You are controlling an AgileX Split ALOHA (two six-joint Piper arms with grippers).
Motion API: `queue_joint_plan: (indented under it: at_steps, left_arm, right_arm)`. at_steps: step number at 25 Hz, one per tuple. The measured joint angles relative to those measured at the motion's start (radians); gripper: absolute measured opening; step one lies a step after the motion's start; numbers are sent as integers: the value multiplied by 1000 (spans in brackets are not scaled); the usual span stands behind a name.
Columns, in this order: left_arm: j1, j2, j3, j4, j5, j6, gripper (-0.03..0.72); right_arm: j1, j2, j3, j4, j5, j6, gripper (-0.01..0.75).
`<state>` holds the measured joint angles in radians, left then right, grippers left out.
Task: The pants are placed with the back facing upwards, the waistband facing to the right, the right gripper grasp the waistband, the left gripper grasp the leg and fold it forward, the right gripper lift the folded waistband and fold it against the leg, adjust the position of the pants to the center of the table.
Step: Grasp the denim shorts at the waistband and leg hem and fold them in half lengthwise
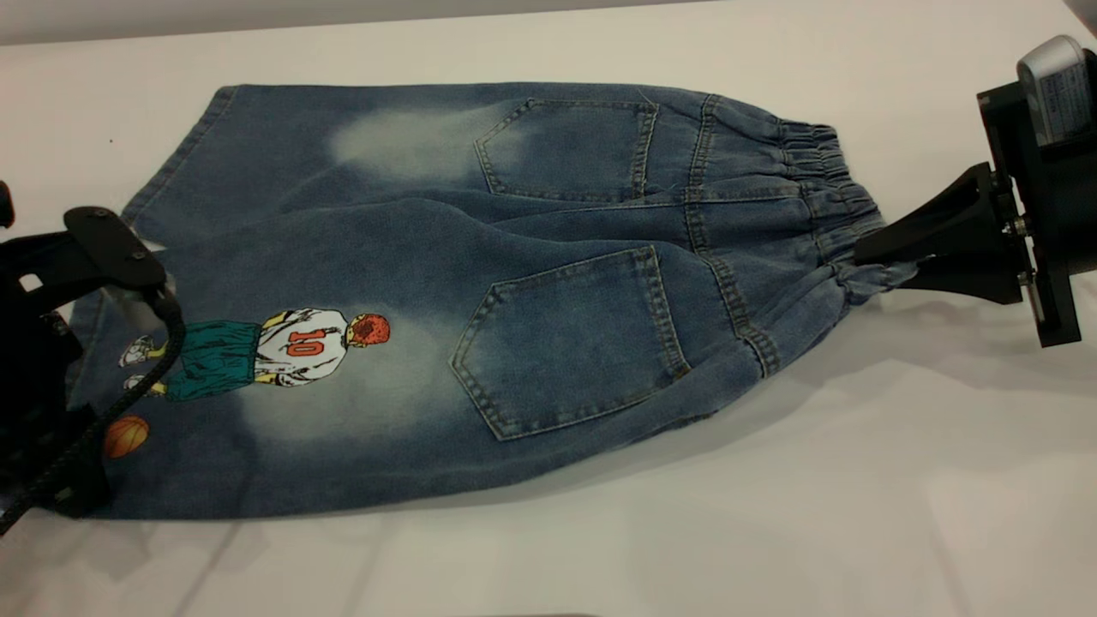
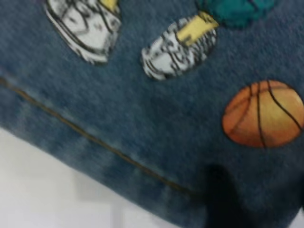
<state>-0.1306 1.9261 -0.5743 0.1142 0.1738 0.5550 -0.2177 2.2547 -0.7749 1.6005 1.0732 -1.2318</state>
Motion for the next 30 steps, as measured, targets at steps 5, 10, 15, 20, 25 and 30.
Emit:
queue_joint_plan:
  at_steps: [5, 10, 15, 20, 25, 30]
  left_arm:
    - [0, 3, 0, -11, -13, 2, 55]
    - [0, 1, 0, -13, -12, 2, 25]
    - [-10, -91, 0, -15, 10, 2, 25]
    - [-10, -256, 2, -15, 56, -23, 24]
    - [-10, -373, 11, -16, 120, -33, 24]
    - [-10, -469, 12, -67, 194, -34, 24]
  right_arm:
    - [0, 0, 0, 3, 29, -8, 36]
    - [-1, 0, 0, 4, 49, -17, 36]
    - [-23, 0, 0, -14, 58, -12, 36]
    - [-33, -46, 0, -89, 57, 40, 36]
    - [-33, -148, 2, -141, 60, 75, 37]
    - [-33, -214, 90, -174, 61, 135, 37]
